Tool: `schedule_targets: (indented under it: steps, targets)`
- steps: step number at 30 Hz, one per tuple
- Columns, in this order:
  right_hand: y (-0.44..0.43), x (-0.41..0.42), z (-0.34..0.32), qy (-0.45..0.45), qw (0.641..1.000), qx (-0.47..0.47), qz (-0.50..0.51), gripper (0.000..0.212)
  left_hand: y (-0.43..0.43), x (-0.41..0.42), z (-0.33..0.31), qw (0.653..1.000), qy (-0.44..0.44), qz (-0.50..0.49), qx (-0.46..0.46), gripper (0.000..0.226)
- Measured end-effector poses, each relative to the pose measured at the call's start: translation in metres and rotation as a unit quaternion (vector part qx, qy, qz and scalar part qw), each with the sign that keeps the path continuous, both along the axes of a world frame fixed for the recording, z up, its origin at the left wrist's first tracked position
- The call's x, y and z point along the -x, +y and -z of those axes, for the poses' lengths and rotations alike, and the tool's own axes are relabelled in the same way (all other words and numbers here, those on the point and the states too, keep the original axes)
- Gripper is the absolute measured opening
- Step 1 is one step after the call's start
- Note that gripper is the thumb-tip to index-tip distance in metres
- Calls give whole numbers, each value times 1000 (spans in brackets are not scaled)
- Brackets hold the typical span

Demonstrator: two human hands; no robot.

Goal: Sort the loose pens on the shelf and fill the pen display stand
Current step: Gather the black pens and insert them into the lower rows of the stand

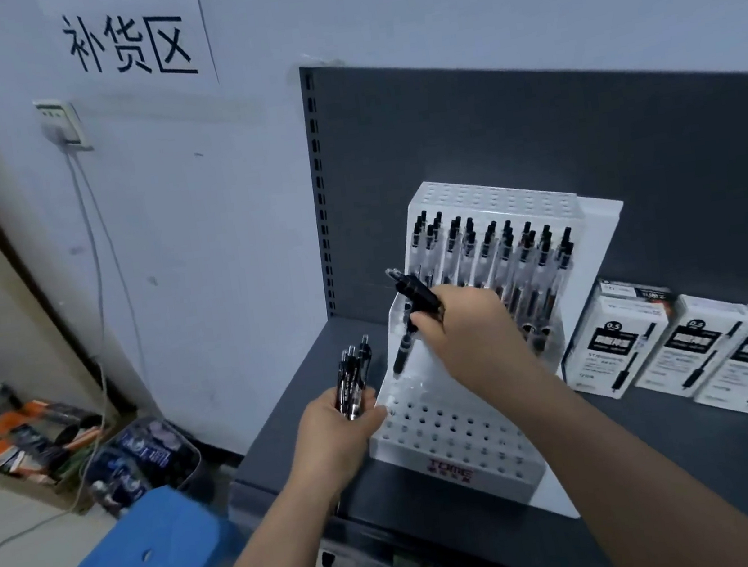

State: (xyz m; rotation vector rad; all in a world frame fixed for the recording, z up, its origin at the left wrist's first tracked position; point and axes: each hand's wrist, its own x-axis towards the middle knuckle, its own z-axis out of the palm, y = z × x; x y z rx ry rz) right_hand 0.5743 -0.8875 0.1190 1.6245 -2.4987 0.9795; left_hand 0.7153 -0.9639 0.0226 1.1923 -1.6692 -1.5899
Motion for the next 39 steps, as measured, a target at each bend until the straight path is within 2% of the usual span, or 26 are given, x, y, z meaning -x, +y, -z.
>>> schedule_targets:
  steps: [6, 13, 17, 19, 22, 25, 27, 30, 35, 37, 39]
  targets:
    - [-10, -4, 9, 41, 995, -85, 16, 23, 0, -2, 3, 1000, 0, 6, -15, 14]
    - [-25, -6, 27, 85, 979, -179, 39, 36, 2, -2, 3, 1000, 5, 4, -21, 15]
    - [-27, -4, 25, 61, 980, -186, 42, 33, 1, -1, 5, 1000, 13, -2, -26, 16]
    - [-20, -4, 25, 14, 988, -154, 22, 30, 1, -1, 7, 1000, 12, -4, -21, 16]
    - [-2, -2, 27, -133, 990, -55, -12, 32, 1, -2, 5, 999, 21, -6, -28, 17]
    - [19, 2, 27, -318, 947, 31, -27, 29, 1, -4, 2, 999, 27, -8, -20, 17]
    - [29, 3, 25, -398, 912, 86, -37, 27, 2, -5, -3, 999, 34, -25, 2, 18]
    - [34, 3, 26, -466, 868, 160, -58, 28, 9, -5, -18, 997, 77, -13, 16, 15]
    - [26, -8, 33, -546, 804, 215, -100, 32, 32, 3, -38, 989, 92, 118, -7, 18]
    - [26, -13, 35, -556, 796, 212, -110, 34, 35, 6, -37, 986, 97, 131, -19, 16]
    - [30, -14, 36, -548, 805, 200, -103, 35, 33, 6, -34, 987, 99, 124, -35, 15]
